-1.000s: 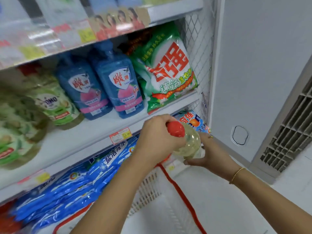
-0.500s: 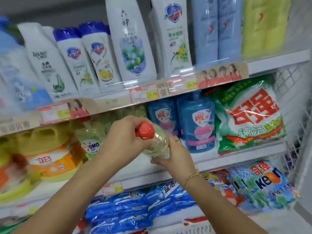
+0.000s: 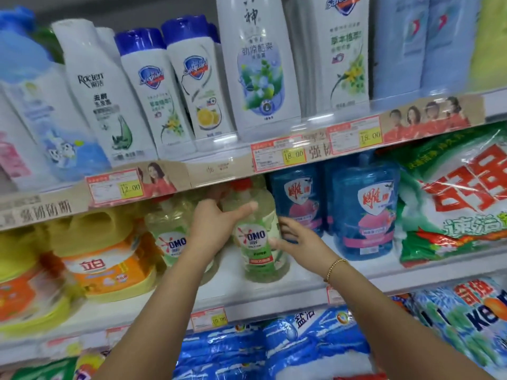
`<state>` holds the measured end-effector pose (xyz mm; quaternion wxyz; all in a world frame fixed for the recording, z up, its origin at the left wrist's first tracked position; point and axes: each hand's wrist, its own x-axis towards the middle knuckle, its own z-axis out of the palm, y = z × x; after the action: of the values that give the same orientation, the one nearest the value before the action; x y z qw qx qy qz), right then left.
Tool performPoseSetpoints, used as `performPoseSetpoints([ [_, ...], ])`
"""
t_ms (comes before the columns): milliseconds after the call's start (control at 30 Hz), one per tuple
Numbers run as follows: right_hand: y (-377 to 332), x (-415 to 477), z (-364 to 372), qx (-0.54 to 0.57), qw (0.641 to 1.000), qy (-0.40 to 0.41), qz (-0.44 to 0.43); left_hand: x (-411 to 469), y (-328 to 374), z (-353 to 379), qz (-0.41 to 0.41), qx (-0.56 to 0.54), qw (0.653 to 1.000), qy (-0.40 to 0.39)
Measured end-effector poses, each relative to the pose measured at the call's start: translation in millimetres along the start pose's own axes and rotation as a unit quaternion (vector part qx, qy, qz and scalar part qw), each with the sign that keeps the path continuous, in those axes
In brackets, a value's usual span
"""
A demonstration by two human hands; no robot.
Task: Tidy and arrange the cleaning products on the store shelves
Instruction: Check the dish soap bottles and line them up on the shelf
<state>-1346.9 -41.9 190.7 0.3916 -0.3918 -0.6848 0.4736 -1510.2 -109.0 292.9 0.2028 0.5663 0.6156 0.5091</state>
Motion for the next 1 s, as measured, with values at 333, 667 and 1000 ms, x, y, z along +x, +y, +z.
performPoseSetpoints([
  [333,33.0,-3.1,11.4,-0.065,0.998,0.018,0.022,18.3,-85.4,40.6,-0.144,-0.114,0.975,-0.127],
  [667,42.9,17.2,28.2,-0.108,0.988,0.095,0.05,17.3,-90.4,64.0,-0.1,-0.13,0.987,-0.006],
  [1000,40.6,8.2,32.3,-0.168,0.98,0.106,0.006,12.9,-91.2,60.8,-0.087,-0.083,0.993,0.015],
])
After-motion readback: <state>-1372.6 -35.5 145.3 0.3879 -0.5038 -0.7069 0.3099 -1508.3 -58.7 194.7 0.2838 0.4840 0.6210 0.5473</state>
